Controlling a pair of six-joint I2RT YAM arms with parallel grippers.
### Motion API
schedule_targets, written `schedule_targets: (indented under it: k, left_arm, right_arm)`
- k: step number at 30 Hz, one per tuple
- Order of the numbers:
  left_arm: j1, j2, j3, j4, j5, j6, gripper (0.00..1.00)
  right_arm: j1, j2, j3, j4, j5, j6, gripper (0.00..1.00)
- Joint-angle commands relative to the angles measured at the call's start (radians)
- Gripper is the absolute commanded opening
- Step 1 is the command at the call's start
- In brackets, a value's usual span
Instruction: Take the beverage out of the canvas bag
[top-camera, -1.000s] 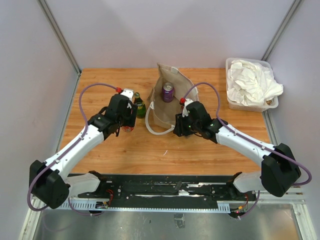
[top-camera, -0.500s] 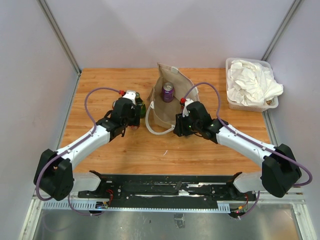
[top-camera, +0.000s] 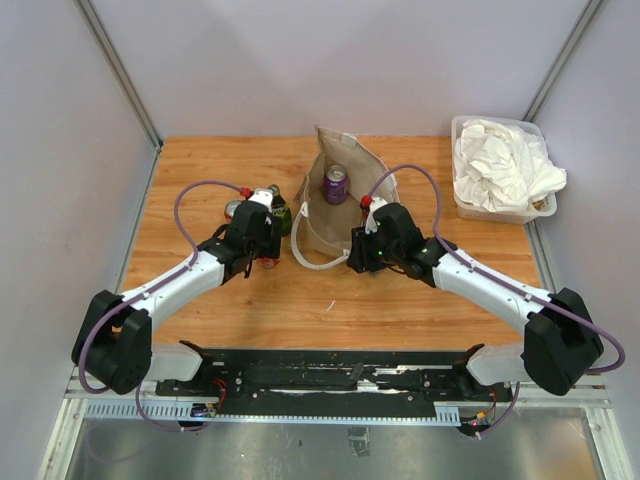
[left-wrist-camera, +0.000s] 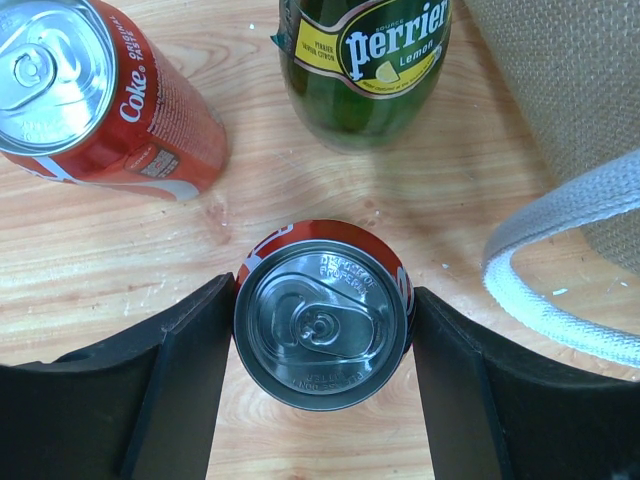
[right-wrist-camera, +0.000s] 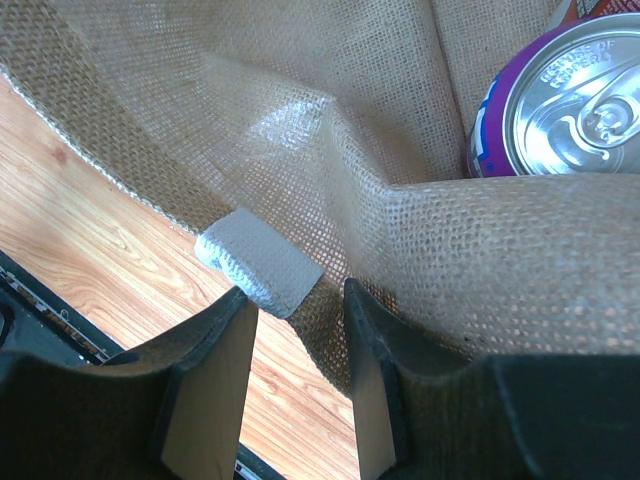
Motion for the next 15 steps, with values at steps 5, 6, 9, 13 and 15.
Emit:
schedule_targets:
  k: [5, 6, 9, 13, 15]
  left_arm:
    - [0.006, -0.005, 0.033, 0.063, -0.045, -0.003, 0.8]
    - [0.006, -0.004, 0.037, 0.061, -0.047, -0.001, 0.82]
    - [0.006, -0.001, 0.056, 0.049, -0.049, 0.005, 0.86]
    - [0.006, -0.028, 0.135, 0.0, -0.043, 0.016, 0.86]
    - [0.006, -0.052, 0.188, -0.003, -0.032, 0.035, 0.85]
  right_arm:
    - [0.017, -0.006, -0.034, -0.067, 0.002, 0.009, 0.41]
    - [0.018, -0.006, -0.034, -0.067, 0.001, 0.009, 0.41]
    - [0.017, -0.005, -0.034, -0.066, -0.001, 0.01, 0.41]
    - [0.018, -0.009, -0.029, -0.07, 0.0, 0.006, 0.41]
    - [0.018, -0.011, -0.029, -0.072, 0.002, 0.003, 0.41]
